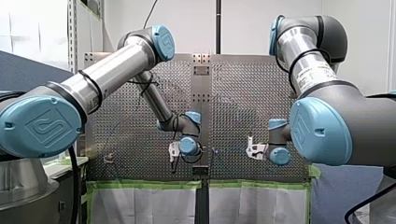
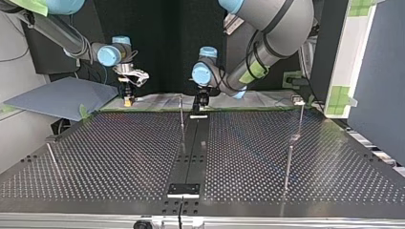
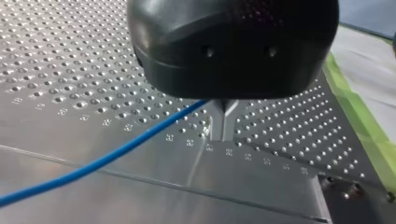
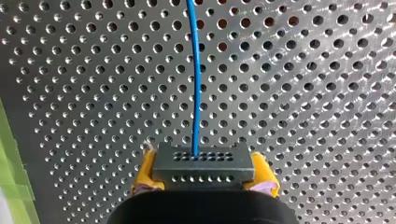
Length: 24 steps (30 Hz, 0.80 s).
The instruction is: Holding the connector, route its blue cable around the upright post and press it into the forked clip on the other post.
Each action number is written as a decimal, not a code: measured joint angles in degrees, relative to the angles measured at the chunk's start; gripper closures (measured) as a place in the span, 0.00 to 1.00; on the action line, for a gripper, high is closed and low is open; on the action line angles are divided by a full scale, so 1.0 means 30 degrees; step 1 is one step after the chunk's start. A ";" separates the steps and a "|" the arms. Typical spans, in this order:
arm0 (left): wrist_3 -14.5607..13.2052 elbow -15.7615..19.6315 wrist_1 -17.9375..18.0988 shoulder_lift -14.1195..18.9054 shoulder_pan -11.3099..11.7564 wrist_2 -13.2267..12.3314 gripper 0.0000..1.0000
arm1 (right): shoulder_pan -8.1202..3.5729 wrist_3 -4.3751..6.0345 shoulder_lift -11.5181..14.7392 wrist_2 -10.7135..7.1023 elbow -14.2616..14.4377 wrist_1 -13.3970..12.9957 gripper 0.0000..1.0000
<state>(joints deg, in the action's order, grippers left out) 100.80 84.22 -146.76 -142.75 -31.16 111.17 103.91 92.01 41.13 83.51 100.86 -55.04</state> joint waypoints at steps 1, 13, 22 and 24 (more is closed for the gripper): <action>0.0000 -0.0030 -0.0004 0.0000 0.0000 0.0002 0.97 | -0.0028 0.0003 -0.0002 0.0001 -0.0011 0.0002 1.00; 0.0323 -0.0191 -0.0409 0.0008 -0.0049 -0.0028 0.75 | -0.0181 0.0010 -0.0053 -0.0120 -0.0013 0.0006 1.00; 0.0619 -0.0191 -0.0674 0.0023 -0.0195 -0.0210 0.31 | -0.0195 0.0012 -0.0085 -0.0165 -0.0021 0.0021 1.00; 0.0589 -0.0191 -0.0829 0.0025 -0.0214 -0.0215 0.18 | -0.0196 0.0011 -0.0091 -0.0183 -0.0023 0.0020 1.00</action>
<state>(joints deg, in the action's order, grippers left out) 102.57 83.65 -149.24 -142.68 -31.80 110.53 103.32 92.04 40.86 82.96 100.79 -54.98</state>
